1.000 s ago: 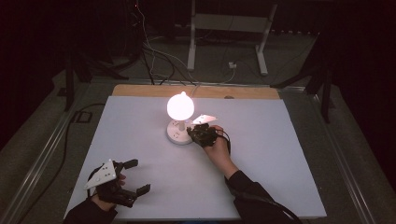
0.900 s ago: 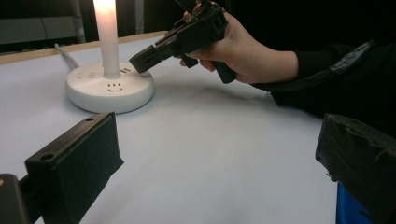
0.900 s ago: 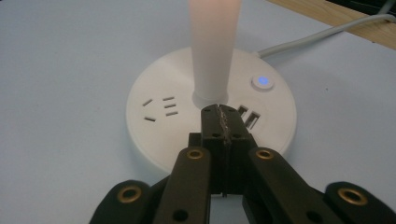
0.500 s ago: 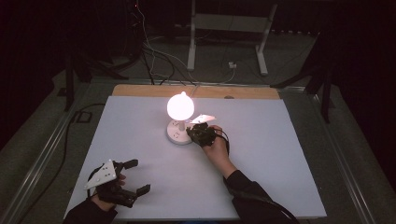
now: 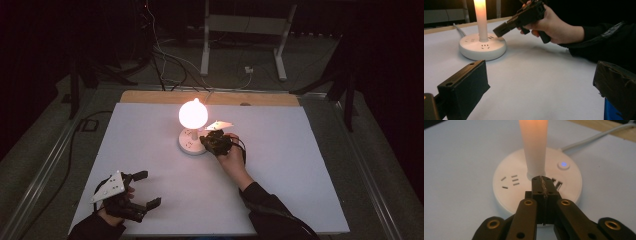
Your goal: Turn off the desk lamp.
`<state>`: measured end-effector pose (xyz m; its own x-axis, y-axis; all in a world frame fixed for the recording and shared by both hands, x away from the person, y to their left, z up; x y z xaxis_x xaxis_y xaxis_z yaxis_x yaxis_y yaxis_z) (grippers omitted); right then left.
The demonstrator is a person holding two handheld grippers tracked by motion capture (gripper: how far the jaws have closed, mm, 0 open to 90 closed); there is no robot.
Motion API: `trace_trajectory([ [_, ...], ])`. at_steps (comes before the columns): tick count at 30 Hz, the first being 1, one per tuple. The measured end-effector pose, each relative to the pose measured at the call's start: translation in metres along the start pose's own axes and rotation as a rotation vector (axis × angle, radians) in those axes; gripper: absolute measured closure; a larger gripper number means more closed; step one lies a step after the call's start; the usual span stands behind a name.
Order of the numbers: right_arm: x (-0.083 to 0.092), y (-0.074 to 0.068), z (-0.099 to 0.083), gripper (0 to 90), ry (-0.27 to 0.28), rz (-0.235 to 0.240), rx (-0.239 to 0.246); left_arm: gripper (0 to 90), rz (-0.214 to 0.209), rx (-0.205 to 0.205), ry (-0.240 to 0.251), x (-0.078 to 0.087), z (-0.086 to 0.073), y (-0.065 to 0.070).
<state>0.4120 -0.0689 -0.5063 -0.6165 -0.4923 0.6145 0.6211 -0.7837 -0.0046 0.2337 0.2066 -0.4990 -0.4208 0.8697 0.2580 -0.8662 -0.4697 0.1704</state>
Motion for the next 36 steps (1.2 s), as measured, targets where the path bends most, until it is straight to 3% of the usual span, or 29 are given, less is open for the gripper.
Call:
trace_trajectory([
  [13,0.013,-0.001,0.011,89.9,0.034,0.000,0.006,0.5,0.000,-0.007,-0.006,0.000,0.000,0.001],
  [36,-0.004,-0.001,-0.005,89.9,-0.026,0.001,-0.002,0.5,0.000,-0.009,-0.009,-0.001,0.000,0.001],
])
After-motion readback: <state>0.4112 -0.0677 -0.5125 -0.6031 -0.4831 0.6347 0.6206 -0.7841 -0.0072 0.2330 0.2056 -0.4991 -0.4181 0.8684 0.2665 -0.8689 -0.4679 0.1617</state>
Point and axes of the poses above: each handheld gripper's, and its own axes: x roughly backward along the jaws, z roughly out of its top, y roughly to its right, the point moved 2 cm from there along -x, roughly forward along the jaws, and after that the axes turned 5 degrees about -z, right-handed, at the moved point
